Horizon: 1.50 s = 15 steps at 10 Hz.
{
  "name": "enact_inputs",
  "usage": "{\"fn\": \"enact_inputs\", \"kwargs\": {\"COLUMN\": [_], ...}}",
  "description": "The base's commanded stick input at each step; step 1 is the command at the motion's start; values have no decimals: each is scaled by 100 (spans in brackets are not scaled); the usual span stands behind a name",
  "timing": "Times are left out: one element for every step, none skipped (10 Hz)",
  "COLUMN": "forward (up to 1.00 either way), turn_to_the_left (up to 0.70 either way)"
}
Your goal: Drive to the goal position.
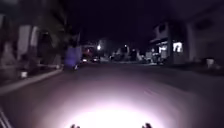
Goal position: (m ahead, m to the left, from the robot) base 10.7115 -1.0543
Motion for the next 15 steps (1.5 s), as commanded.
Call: {"fn": "enact_inputs", "kwargs": {"forward": [85,85,85,85,85,85,85,85,85,85,85,85,85,85,85], "turn_to_the_left": [0,-4,-34,-34,-32,-14,0,0,0,0,0,0,0,0,0]}}
